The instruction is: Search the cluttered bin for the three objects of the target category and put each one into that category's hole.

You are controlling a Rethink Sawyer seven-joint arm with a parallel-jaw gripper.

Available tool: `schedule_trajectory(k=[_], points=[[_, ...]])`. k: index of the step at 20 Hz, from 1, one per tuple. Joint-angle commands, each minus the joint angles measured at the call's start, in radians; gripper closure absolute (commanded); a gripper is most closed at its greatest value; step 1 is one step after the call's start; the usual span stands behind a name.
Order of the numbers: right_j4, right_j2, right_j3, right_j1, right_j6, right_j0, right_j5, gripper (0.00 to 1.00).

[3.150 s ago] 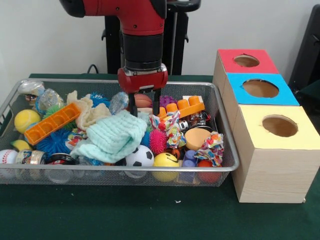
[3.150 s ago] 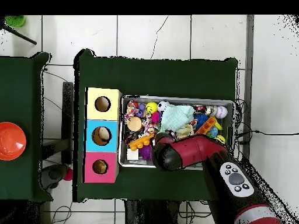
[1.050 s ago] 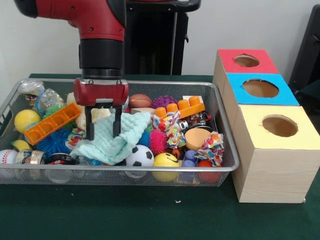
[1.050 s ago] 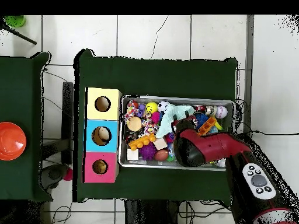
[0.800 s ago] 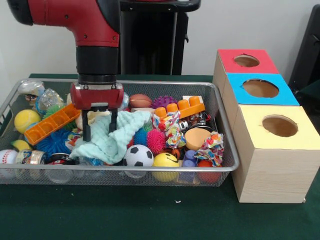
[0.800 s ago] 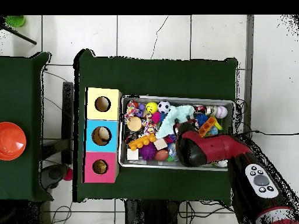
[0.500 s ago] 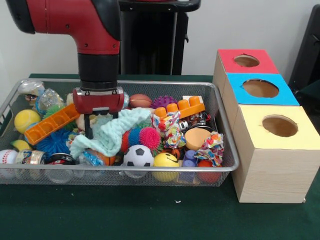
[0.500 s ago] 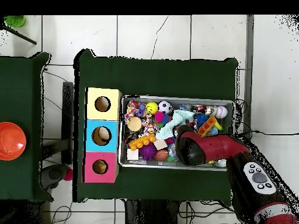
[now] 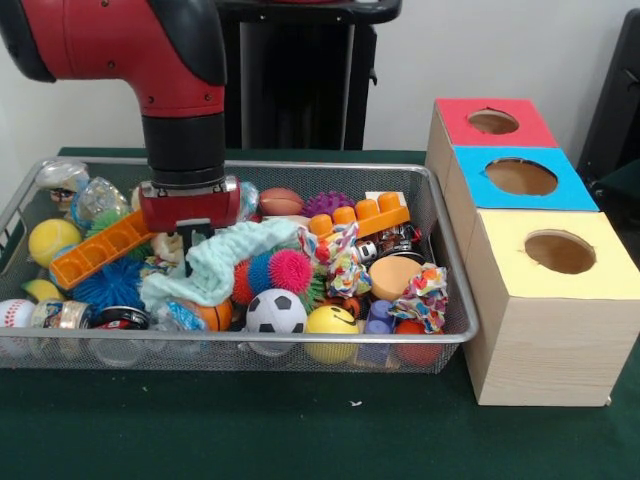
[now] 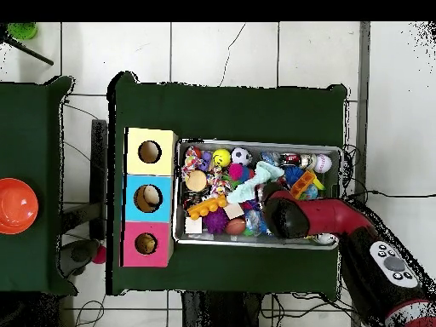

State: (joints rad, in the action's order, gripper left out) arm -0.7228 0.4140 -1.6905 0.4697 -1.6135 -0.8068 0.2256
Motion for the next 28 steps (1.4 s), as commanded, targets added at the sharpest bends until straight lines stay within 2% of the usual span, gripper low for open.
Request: schedule_trajectory(k=[1,7,14,28], points=[[0.135,0.197,-0.082,-0.102,0.112,-0.085,0.265,1.00],[0.262,0.286,-0.142,-0.109,0.103,-0.141,0.374,1.00],[0.359,0.312,-0.190,-0.109,0.048,-0.161,0.449,1.00],[0.393,0.324,-0.237,-0.058,0.017,-0.137,0.449,1.00]])
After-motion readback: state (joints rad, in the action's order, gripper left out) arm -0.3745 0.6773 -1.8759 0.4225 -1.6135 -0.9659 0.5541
